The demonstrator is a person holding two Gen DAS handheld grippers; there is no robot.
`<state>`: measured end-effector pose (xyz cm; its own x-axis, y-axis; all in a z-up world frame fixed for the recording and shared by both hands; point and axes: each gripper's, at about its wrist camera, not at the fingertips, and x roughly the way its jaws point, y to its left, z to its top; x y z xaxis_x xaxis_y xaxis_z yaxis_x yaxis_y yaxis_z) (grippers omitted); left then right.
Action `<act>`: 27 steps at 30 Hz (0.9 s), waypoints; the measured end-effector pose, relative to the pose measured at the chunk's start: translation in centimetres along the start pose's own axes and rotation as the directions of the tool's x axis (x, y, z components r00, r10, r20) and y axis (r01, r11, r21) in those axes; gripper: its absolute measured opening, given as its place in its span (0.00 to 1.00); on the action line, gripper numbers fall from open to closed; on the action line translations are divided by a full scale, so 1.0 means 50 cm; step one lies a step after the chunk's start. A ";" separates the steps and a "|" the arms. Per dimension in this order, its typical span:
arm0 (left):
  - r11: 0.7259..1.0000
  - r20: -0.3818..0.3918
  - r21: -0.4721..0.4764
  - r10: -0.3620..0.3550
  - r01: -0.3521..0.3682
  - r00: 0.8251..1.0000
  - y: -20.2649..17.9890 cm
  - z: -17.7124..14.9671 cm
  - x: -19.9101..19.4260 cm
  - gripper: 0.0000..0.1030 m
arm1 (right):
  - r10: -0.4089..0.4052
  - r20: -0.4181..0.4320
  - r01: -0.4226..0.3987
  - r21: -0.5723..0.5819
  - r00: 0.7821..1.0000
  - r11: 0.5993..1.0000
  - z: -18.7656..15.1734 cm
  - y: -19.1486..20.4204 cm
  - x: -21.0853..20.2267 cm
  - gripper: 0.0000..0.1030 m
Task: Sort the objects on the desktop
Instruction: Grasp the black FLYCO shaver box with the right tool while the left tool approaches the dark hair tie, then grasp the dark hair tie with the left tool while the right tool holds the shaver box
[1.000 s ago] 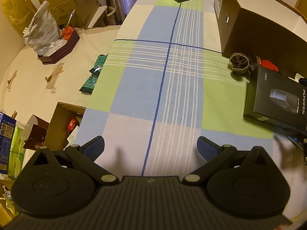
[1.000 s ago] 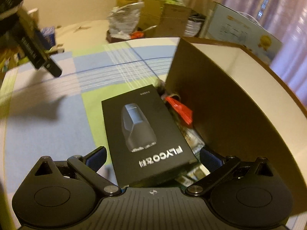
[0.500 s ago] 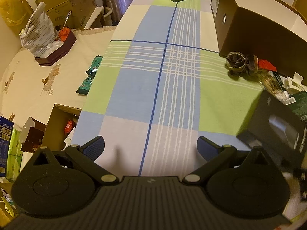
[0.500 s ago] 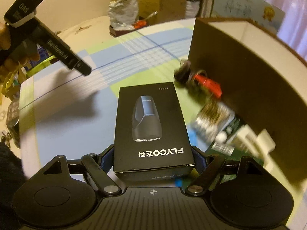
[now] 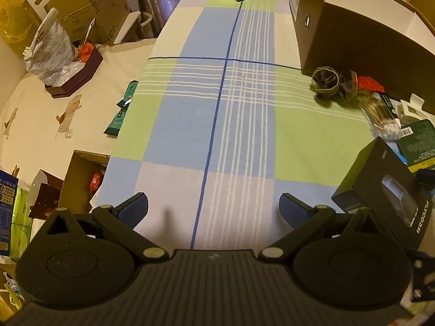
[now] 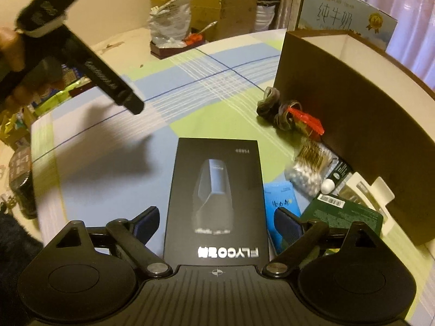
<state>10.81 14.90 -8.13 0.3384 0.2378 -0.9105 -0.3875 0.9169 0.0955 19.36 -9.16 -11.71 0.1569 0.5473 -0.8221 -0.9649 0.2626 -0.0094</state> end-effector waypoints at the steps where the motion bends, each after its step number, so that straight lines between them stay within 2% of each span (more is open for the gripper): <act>1: 1.000 0.000 0.001 0.001 -0.001 1.000 0.000 -0.001 0.000 0.98 | -0.002 -0.007 0.002 0.007 1.000 1.000 0.001 0.002 0.008 0.86; 4: 1.000 0.003 0.004 0.003 -0.003 1.000 0.001 -0.005 0.000 0.98 | -0.024 -0.014 0.024 0.016 1.000 1.000 -0.005 0.011 0.016 0.80; 5: 1.000 0.004 0.006 0.000 -0.001 1.000 0.001 -0.007 0.000 0.98 | -0.039 -0.019 0.040 0.012 0.999 0.999 -0.007 0.016 0.018 0.75; 13: 0.999 0.026 0.044 -0.024 0.023 0.999 -0.018 0.000 -0.001 0.97 | -0.060 0.010 0.059 0.070 0.998 0.996 -0.026 0.023 -0.023 0.73; 18: 0.991 0.059 0.116 -0.076 0.069 0.995 -0.050 0.018 0.002 0.92 | -0.091 0.034 0.086 0.138 0.995 0.987 -0.031 0.005 -0.076 0.73; 22: 0.968 0.092 0.221 -0.139 0.116 0.986 -0.095 0.042 0.004 0.83 | -0.147 0.059 0.129 0.236 0.987 0.963 -0.026 -0.023 -0.117 0.73; 25: 0.937 0.110 0.314 -0.195 0.152 0.975 -0.139 0.064 0.011 0.75 | -0.190 0.058 0.162 0.321 0.980 0.933 -0.028 -0.050 -0.142 0.73; 27: 0.918 0.115 0.361 -0.222 0.167 0.968 -0.167 0.078 0.020 0.74 | -0.214 0.047 0.182 0.372 0.976 0.910 -0.031 -0.069 -0.151 0.73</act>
<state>17.72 8.74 -8.25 0.5124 0.0641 -0.8564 0.0102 0.9967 0.0808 21.17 -15.41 -6.34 0.3695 0.5148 -0.7736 -0.7710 0.6345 0.0539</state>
